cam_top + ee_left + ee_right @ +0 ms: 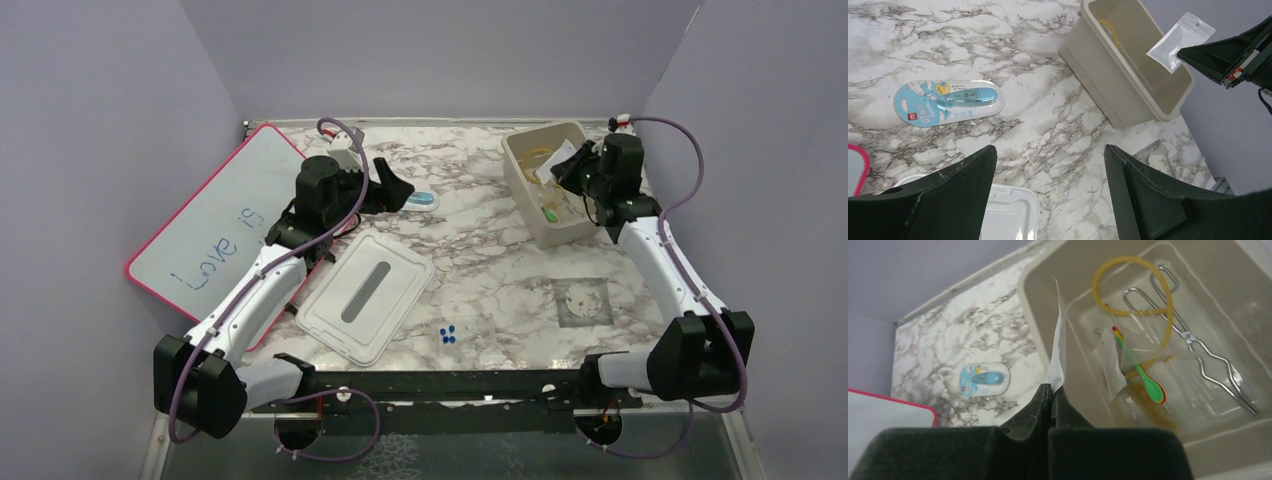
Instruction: Organize the chemistry lab equipment
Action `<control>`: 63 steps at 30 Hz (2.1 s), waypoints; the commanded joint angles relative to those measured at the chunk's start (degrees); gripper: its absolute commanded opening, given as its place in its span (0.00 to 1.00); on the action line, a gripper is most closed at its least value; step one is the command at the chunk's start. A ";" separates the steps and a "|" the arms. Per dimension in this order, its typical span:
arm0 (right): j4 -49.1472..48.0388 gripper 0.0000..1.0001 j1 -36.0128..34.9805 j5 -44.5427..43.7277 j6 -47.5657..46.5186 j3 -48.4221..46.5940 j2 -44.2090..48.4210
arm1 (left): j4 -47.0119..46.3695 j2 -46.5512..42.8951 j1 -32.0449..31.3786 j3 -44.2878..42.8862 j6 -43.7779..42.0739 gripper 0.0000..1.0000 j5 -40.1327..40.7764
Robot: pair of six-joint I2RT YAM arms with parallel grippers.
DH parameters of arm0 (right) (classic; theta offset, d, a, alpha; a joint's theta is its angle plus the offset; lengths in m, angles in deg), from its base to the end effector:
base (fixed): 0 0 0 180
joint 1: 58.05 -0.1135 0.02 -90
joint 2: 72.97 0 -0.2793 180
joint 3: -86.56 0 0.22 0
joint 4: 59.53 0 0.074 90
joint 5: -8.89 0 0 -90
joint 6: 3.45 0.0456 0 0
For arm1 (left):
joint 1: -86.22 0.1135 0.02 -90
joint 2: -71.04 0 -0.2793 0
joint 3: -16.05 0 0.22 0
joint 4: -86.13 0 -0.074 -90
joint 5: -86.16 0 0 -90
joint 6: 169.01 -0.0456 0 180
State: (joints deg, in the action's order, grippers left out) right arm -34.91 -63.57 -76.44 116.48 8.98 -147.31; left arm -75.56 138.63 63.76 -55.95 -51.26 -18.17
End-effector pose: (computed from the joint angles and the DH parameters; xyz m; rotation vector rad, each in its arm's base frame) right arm 0.2739 0.0302 0.3513 0.3635 1.9404 0.4866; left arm 0.2245 -0.1050 0.3602 0.0980 1.8862 -0.8382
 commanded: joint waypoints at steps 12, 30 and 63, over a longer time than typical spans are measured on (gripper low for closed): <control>-0.19 0.06 7.35 4.47 0.82 -2.58 -16.04 | 0.12 1.62 0.06 1.77 -4.59 0.82 -1.05; 11.60 0.41 7.36 -7.67 -4.37 -4.93 -5.46 | -0.35 2.51 0.05 1.69 -4.84 0.82 -4.23; 20.92 0.78 7.93 -28.34 14.21 24.22 12.82 | -7.27 10.58 -8.90 1.68 3.64 0.99 -16.43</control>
State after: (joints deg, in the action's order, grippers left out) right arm -9.99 -56.42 -96.79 127.67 32.43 -131.07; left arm -78.69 145.47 59.39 -53.00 -52.40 -32.42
